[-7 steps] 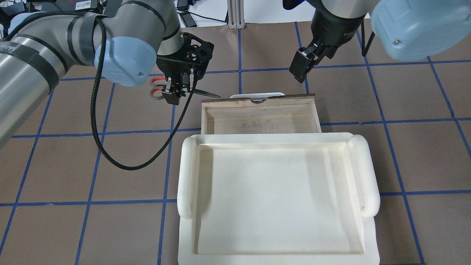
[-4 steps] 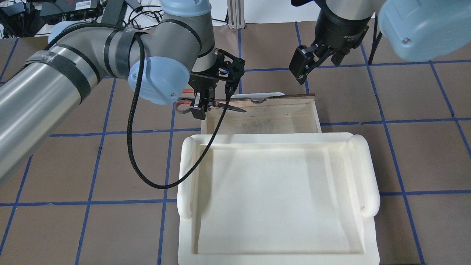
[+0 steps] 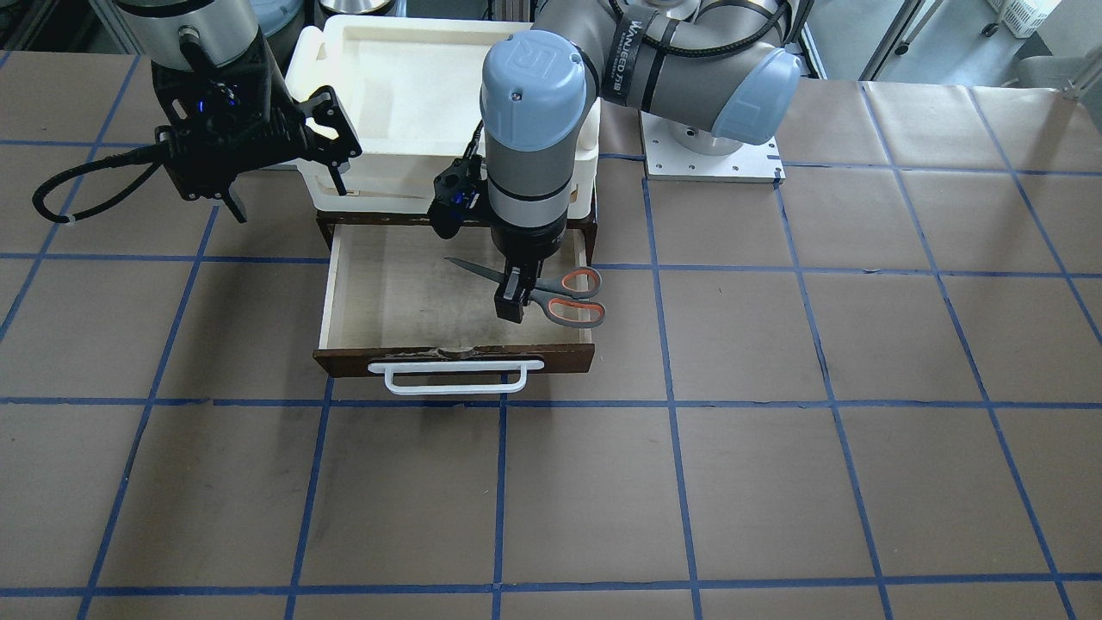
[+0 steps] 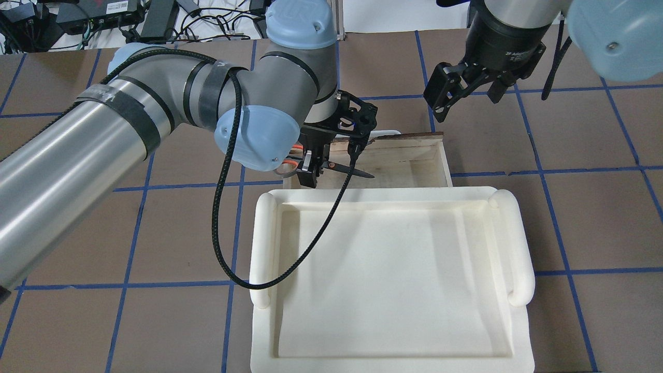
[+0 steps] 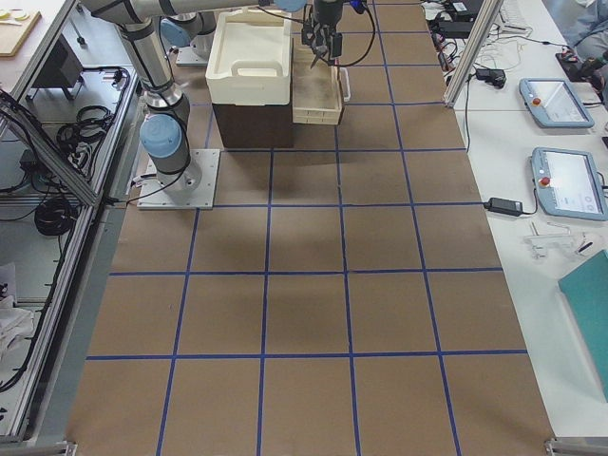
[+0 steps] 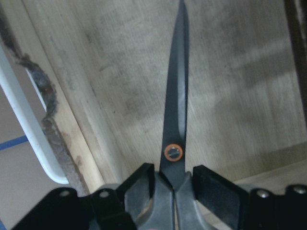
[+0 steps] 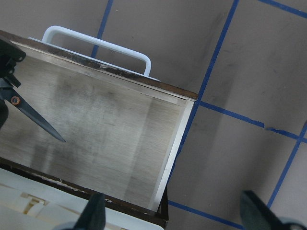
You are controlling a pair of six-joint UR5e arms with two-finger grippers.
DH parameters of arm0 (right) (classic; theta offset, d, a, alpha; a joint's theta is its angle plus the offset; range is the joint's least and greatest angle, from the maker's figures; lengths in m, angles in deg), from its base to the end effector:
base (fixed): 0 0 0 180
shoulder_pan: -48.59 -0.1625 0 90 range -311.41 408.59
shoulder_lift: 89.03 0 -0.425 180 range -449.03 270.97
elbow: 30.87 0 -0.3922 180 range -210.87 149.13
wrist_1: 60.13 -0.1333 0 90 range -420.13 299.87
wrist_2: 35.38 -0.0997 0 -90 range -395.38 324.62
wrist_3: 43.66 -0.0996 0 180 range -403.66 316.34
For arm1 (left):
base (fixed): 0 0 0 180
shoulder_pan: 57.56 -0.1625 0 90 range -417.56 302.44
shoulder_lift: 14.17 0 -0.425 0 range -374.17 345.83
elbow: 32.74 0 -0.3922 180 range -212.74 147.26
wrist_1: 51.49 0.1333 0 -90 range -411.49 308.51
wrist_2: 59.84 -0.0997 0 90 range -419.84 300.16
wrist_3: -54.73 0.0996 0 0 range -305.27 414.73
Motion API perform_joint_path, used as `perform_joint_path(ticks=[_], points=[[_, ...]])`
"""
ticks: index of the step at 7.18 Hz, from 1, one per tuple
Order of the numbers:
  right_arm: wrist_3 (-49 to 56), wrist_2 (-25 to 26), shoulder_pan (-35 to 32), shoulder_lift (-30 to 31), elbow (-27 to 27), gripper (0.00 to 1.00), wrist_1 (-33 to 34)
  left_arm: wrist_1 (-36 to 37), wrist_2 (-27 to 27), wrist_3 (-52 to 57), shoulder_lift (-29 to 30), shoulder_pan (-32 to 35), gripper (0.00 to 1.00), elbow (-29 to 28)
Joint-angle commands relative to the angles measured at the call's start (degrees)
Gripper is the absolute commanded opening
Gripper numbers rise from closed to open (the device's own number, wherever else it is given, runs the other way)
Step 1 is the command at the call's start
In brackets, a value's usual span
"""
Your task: Place scissors in drawer with both arms
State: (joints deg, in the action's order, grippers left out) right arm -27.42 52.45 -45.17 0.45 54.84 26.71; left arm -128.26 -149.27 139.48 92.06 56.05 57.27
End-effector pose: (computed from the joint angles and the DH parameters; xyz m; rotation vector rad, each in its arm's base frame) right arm 0.1693 -0.4859 0.5148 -0.5395 3.0578 -0.0228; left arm -0.3592 -0.4865 0.3562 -2.5180 -1.8179 -0.0624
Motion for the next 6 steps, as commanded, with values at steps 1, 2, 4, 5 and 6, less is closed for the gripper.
perform_joint_path(ticks=[1, 2, 4, 5, 6], points=[[0.1, 0.1, 0.2, 0.2, 0.3, 1.0, 0.2, 0.5, 0.1, -3.3, 0.4, 3.0, 0.0, 0.3], [0.4, 0.1, 0.2, 0.2, 0.4, 1.0, 0.4, 0.6, 0.3, -3.8, 0.7, 3.3, 0.0, 1.0], [0.3, 0.1, 0.2, 0.3, 0.7, 1.0, 0.5, 3.4, 0.2, -4.3, 0.7, 3.4, 0.1, 3.0], [0.3, 0.1, 0.2, 0.3, 0.7, 1.0, 0.5, 3.9, 0.2, -4.6, 0.6, 3.4, 0.77, 3.0], [0.4, 0.1, 0.2, 0.3, 0.7, 1.0, 0.5, 4.3, 0.0, -4.5, 0.4, 3.4, 0.92, 2.9]])
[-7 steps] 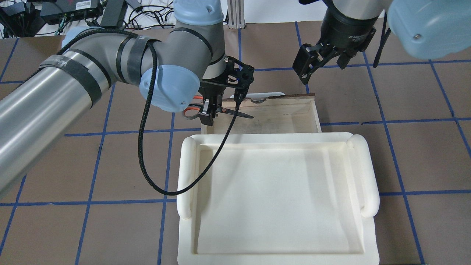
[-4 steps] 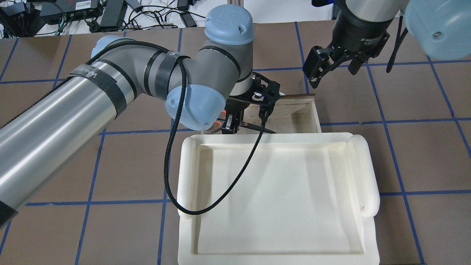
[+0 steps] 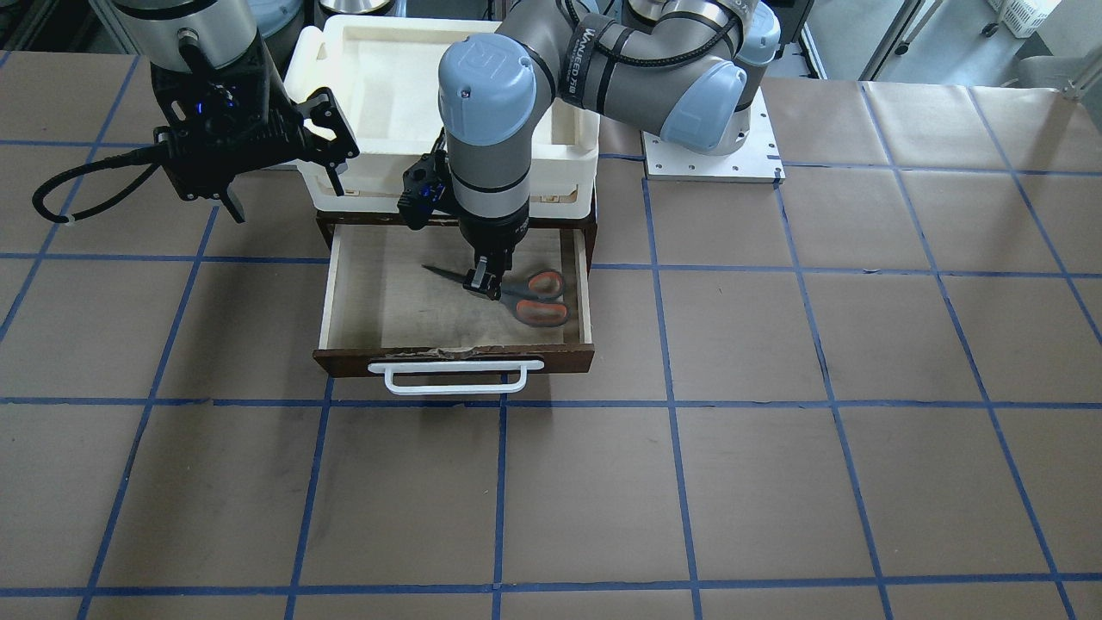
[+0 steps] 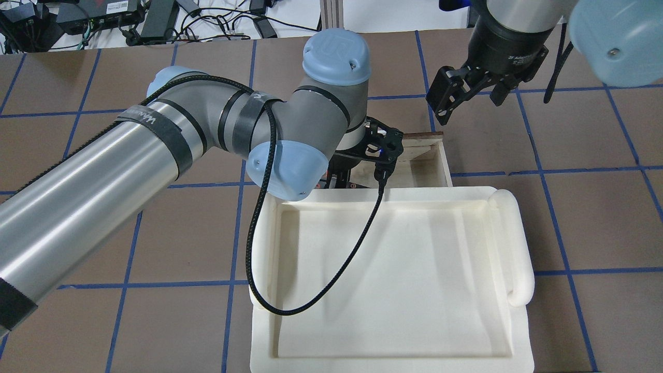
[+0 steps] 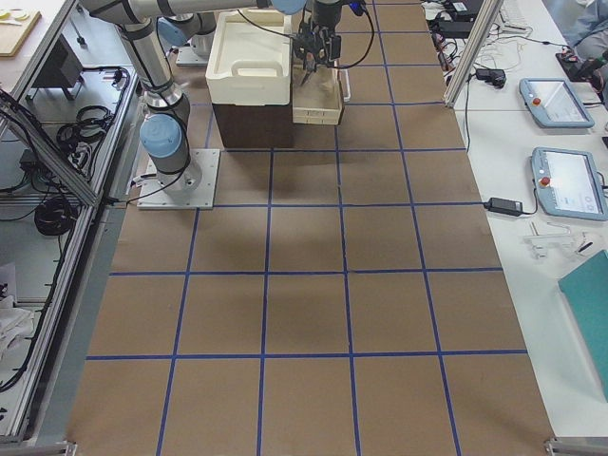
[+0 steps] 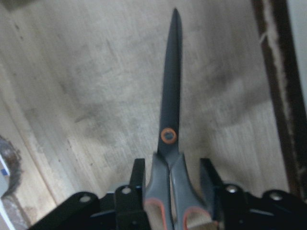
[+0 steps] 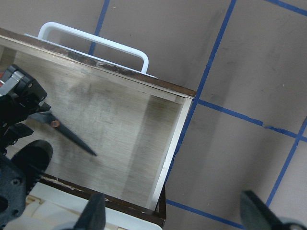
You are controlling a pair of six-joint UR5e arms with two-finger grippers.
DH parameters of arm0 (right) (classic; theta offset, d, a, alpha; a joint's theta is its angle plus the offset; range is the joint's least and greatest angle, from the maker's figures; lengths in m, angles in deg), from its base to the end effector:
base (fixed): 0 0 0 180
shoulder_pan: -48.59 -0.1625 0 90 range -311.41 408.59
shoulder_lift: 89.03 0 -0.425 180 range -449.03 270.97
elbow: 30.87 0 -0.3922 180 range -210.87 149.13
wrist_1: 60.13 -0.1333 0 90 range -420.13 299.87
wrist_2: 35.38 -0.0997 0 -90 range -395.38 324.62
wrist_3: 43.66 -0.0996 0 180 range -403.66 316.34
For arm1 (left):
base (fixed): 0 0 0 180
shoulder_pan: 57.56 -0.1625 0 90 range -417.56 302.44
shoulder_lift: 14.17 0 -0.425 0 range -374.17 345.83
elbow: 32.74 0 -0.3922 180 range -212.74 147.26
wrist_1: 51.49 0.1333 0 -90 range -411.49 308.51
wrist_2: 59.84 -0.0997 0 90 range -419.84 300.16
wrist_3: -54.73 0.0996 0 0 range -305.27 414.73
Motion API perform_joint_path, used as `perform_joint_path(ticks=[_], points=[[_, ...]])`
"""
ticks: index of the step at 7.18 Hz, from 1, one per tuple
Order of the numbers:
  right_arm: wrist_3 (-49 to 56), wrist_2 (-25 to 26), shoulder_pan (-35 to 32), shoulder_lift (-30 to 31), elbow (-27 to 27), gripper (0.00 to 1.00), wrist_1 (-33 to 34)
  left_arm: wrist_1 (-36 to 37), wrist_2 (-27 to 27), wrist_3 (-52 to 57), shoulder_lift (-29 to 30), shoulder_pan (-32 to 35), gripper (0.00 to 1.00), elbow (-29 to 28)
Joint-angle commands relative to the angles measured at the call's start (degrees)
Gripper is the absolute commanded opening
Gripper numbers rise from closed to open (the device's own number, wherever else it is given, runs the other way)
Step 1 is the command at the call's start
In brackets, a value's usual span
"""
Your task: Place scissors in drawer with both arms
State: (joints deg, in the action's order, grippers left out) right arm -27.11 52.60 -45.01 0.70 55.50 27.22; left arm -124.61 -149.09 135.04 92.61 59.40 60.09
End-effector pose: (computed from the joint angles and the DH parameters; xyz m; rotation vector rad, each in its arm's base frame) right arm 0.1676 -0.4849 0.5122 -0.5440 3.0599 -0.0253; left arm -0.3861 -0.4622 0.3335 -2.5024 -1.8432 -0.0570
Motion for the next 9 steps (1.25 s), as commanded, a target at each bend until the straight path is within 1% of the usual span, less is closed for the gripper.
perform_joint_path(ticks=[1, 4, 5, 6, 7, 8, 9], points=[[0.0, 0.0, -0.1, 0.0, 0.0, 1.0, -0.1, 1.0, -0.5, -0.1, -0.7, -0.1, 0.92, 0.0], [0.0, 0.1, -0.1, 0.0, 0.0, 1.0, -0.1, 0.1, -0.7, -0.2, -3.9, -3.6, 0.89, -1.7], [0.1, 0.2, 0.0, 0.0, 0.0, 1.0, -0.6, -0.3, -0.8, -2.5, -5.3, -5.1, 0.87, -2.3], [0.1, 0.2, 0.1, 0.0, 0.0, 1.0, -0.5, -3.2, -0.9, -10.4, -7.6, -6.5, 0.87, -4.2], [-0.2, 0.4, 0.2, -0.1, 0.1, 1.0, -0.4, -3.9, -0.9, -20.5, -9.1, -7.0, 0.87, -5.9], [-0.2, 1.6, 0.6, -0.1, 0.1, 1.0, 0.0, -3.9, -0.8, -31.2, -10.2, -8.9, 0.87, -6.0], [-0.2, 1.6, 1.1, -0.1, 0.1, 1.0, 0.2, -4.4, -0.2, -36.3, -11.1, -14.2, 0.87, -6.1]])
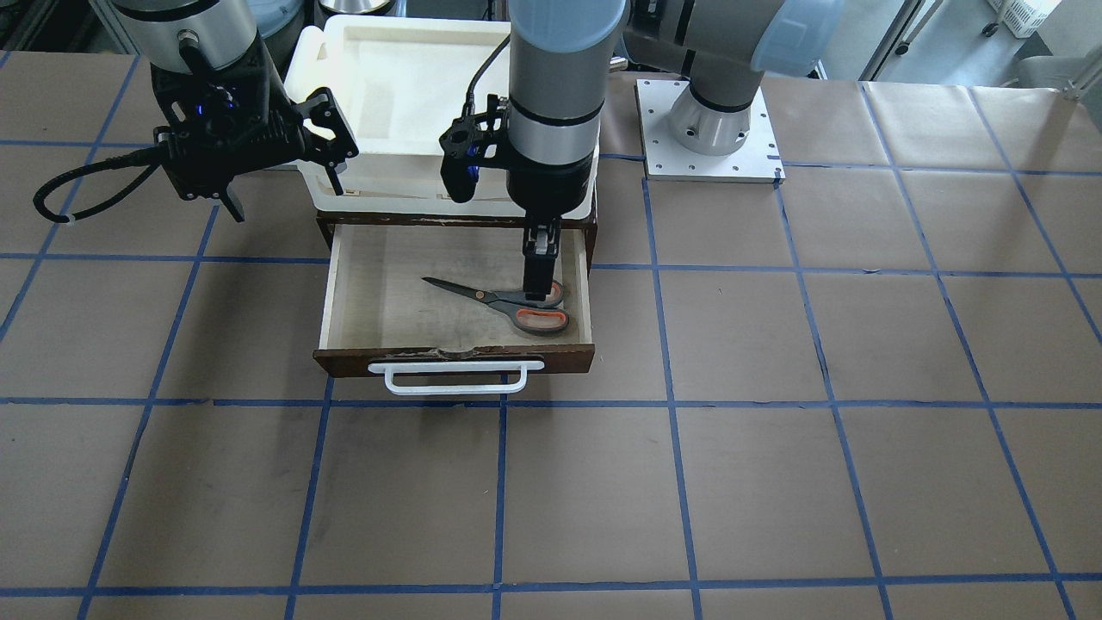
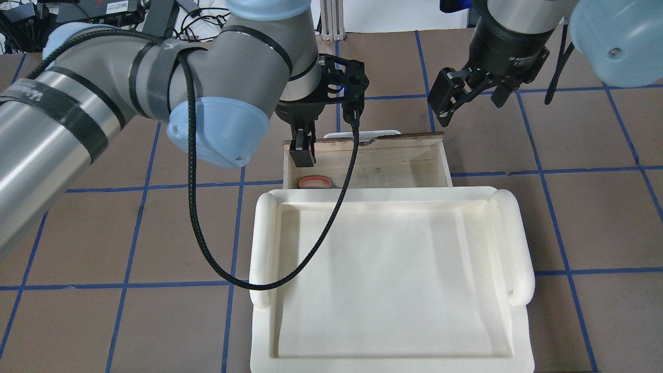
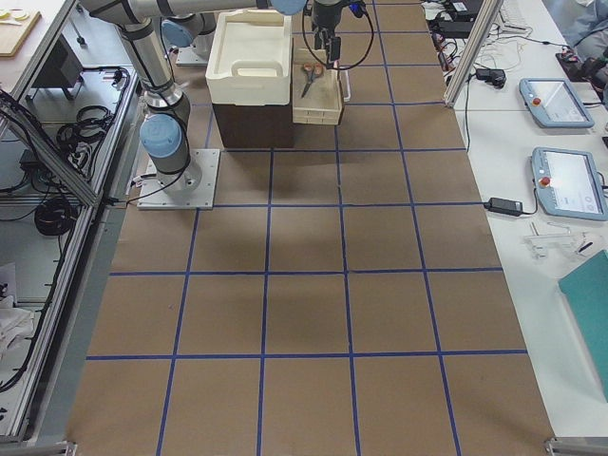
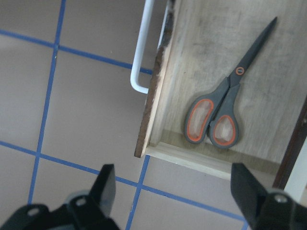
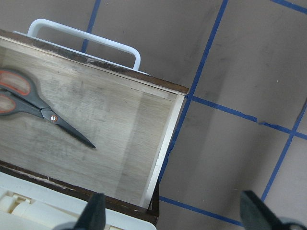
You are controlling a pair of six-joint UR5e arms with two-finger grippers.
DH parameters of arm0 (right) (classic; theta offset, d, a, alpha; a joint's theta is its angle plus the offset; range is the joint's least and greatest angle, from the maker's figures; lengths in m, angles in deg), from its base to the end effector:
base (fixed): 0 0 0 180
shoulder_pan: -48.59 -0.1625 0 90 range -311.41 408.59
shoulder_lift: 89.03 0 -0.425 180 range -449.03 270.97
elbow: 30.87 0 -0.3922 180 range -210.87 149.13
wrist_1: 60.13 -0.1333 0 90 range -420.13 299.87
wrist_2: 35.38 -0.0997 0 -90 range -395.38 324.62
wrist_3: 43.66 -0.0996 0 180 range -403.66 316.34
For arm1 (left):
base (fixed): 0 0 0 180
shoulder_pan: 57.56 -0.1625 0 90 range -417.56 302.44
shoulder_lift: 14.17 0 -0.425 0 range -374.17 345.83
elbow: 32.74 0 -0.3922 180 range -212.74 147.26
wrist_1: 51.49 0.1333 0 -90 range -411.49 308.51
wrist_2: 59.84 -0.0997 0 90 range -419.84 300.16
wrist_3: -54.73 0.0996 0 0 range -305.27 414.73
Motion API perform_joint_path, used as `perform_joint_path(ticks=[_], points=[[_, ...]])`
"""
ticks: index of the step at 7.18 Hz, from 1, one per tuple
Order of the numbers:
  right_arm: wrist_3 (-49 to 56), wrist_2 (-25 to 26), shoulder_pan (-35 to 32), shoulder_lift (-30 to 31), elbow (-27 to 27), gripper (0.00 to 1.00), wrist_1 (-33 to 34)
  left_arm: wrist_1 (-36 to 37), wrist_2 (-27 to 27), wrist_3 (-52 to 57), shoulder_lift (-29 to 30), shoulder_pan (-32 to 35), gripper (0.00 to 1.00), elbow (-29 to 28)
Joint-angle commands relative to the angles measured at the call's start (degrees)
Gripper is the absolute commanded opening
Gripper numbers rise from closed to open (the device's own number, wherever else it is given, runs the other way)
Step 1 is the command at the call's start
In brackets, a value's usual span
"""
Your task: Place scissors in drawer with both arms
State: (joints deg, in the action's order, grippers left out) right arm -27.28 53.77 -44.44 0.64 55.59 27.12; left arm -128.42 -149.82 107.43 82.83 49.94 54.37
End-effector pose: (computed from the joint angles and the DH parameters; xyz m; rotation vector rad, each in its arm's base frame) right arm 0.1607 -0.4867 0.5107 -0.5274 3.0830 -0.0152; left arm -0.2947 -0.4911 0.4734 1.7745 2.5248 -0.2306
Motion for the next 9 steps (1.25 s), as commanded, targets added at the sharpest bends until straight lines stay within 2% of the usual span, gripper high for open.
perform_joint_path(ticks=[1, 2, 3, 5, 7, 9], points=[[0.0, 0.4, 0.7, 0.0, 0.0, 1.0, 0.3, -1.6, 0.9, -10.6, -2.0, -10.3, 0.95, -0.3], [-0.1, 0.4, 0.7, 0.1, 0.0, 1.0, 0.3, -1.9, 0.0, -18.4, -2.7, -14.0, 1.0, -0.1], [-0.1, 0.4, 0.7, 0.1, 0.0, 1.0, 0.3, -4.6, -0.1, -25.5, -3.0, -15.8, 1.0, 0.0], [0.0, 0.4, 0.7, 0.1, 0.0, 1.0, 0.2, -4.4, 0.2, -43.8, -3.0, -18.0, 1.0, 0.7], [0.0, 0.4, 0.7, 0.1, 0.0, 1.0, 0.4, -5.5, 0.0, -44.9, -3.5, -21.5, 1.0, 2.2], [0.0, -0.1, 1.4, 0.0, 0.0, 1.0, 1.4, -5.7, 0.5, -44.9, -5.3, -22.3, 1.0, 3.6]])
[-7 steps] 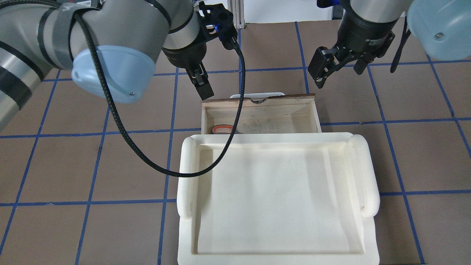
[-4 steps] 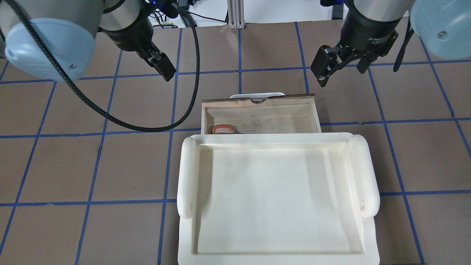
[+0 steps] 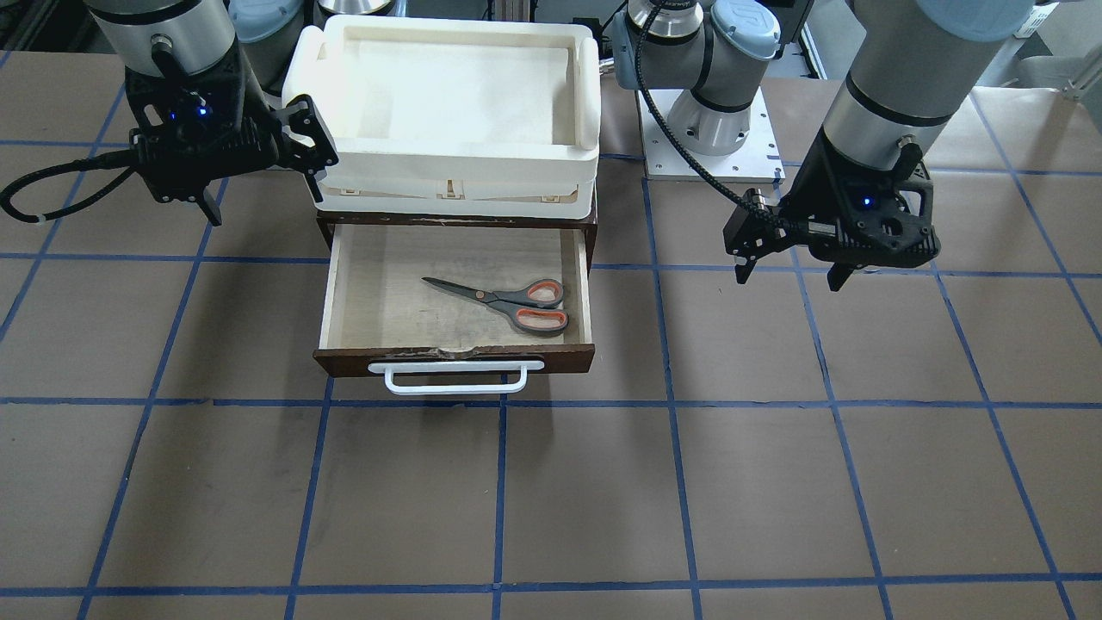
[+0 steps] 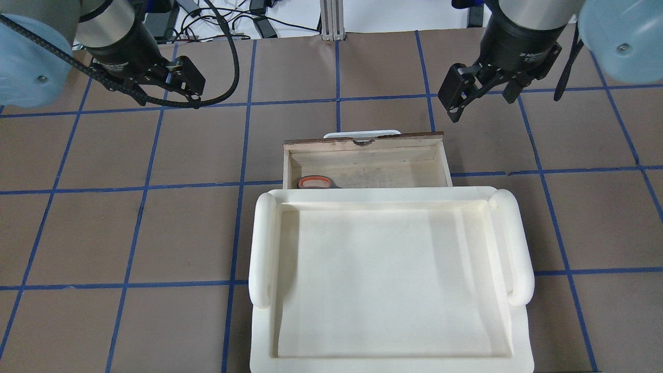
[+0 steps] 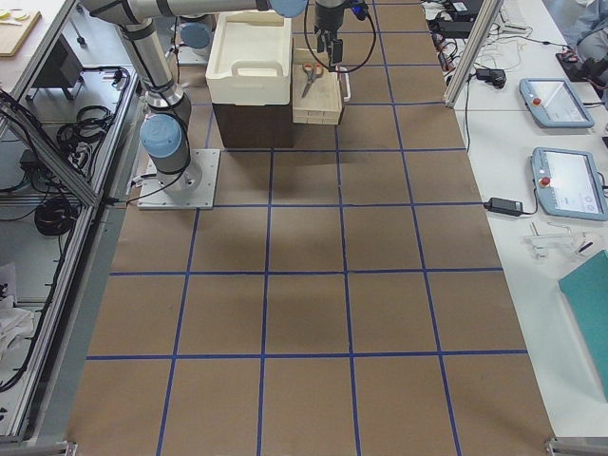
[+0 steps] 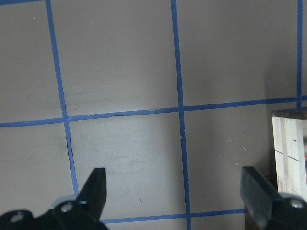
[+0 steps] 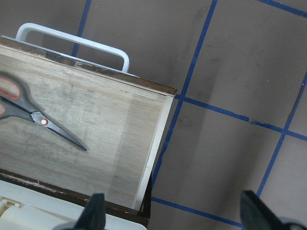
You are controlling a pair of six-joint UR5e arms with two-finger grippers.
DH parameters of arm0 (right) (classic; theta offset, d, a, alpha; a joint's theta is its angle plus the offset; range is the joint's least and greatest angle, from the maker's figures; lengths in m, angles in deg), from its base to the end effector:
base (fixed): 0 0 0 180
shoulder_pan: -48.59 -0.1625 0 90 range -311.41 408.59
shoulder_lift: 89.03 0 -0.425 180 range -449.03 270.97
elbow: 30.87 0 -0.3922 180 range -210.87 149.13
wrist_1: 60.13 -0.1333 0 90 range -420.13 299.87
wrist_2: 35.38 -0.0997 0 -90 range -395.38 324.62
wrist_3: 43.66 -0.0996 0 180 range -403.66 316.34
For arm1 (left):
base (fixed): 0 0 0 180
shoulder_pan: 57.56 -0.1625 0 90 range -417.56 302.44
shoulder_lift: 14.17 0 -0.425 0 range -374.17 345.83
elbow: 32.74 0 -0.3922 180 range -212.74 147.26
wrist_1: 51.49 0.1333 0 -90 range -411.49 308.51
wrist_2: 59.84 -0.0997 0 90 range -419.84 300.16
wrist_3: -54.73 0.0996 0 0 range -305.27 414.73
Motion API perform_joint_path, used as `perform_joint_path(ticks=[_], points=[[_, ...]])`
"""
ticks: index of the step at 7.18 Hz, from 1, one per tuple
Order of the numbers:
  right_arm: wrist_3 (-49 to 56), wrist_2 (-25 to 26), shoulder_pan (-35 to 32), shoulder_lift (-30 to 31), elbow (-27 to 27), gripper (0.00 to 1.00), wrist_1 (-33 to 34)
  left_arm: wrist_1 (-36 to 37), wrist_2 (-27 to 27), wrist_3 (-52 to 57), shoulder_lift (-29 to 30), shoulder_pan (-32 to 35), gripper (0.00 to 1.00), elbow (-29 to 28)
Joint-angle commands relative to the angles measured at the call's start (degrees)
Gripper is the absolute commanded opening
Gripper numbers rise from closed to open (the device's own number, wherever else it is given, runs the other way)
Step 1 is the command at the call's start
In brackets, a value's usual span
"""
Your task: Place scissors in drawer with both arms
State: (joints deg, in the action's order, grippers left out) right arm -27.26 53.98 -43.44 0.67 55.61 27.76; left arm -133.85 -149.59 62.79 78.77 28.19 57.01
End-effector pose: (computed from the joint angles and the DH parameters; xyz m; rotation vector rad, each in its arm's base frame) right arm 0.1519 -0.4903 0.5119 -0.5018 3.0923 -0.0323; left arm -0.0947 -0.5300 0.4779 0.1045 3.1320 -0.1354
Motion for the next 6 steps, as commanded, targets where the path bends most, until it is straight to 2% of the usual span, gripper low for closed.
perform_joint_path(ticks=[1, 3, 6], points=[[-0.2, -0.7, 1.0, 0.0, 0.0, 1.0, 1.1, 0.0, 0.5, -0.2, -2.2, -0.7, 1.0, 3.0], [-0.3, -0.7, 1.0, 0.0, 0.1, 1.0, 1.1, -0.3, 0.3, -0.5, -4.8, -0.4, 1.0, 5.0], [-5.8, -0.7, 1.1, 0.0, 0.1, 1.0, 0.7, -0.4, -0.3, -0.5, -5.2, -0.4, 1.0, 5.2]])
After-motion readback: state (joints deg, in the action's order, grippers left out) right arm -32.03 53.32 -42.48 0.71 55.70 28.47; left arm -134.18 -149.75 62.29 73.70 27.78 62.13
